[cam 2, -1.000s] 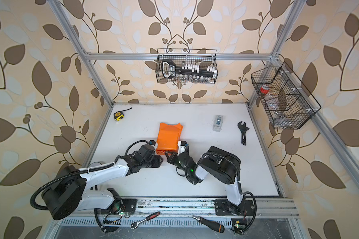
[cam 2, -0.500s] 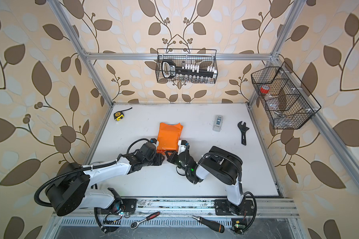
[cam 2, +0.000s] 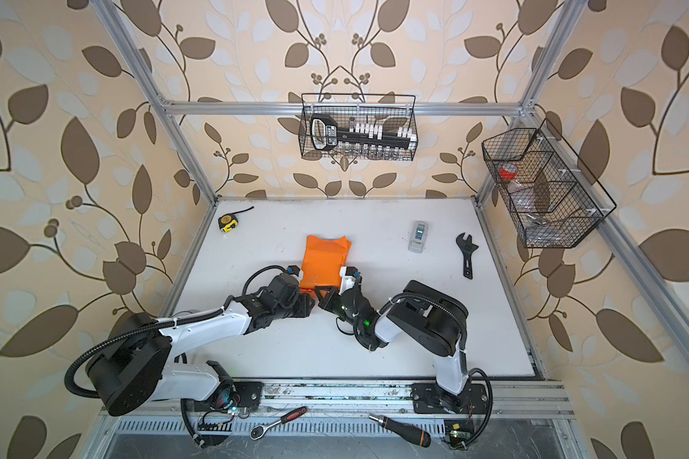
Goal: Wrap a gift box in wrapping paper
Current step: Stick the wrapping paper to the gift box.
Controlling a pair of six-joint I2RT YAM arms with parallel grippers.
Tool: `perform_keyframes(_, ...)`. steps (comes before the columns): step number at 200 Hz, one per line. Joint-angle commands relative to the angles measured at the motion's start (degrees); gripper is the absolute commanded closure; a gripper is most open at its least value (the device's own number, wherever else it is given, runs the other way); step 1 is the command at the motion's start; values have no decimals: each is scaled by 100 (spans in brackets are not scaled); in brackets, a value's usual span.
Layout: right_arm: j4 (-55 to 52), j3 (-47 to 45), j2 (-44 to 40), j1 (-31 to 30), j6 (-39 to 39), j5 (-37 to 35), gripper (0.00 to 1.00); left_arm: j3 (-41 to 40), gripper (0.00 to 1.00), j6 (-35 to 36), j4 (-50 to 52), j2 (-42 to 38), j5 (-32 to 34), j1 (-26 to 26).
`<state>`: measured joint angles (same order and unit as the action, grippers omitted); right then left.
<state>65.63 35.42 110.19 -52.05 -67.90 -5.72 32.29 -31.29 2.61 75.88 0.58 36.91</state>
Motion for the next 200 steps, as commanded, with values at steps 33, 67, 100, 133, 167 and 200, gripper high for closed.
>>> perform_keyframes(33,-101,287,-42,-15,17,53,100,126,52,131,265,-542,167,-281)
perform_keyframes(67,-313,457,47,1,60,55,100,57,51,159,410,-786,123,-430)
perform_keyframes(100,-408,544,143,44,30,37,100,8,50,202,536,-1016,81,-544)
perform_keyframes(133,-825,642,-1,55,144,-79,100,-10,50,235,604,-1127,52,-615)
perform_keyframes(167,-1509,750,-282,99,244,-206,100,198,49,338,733,-1110,-33,-638)
perform_keyframes(200,-2035,976,-412,181,339,-150,100,474,48,448,889,-1101,-49,-642)
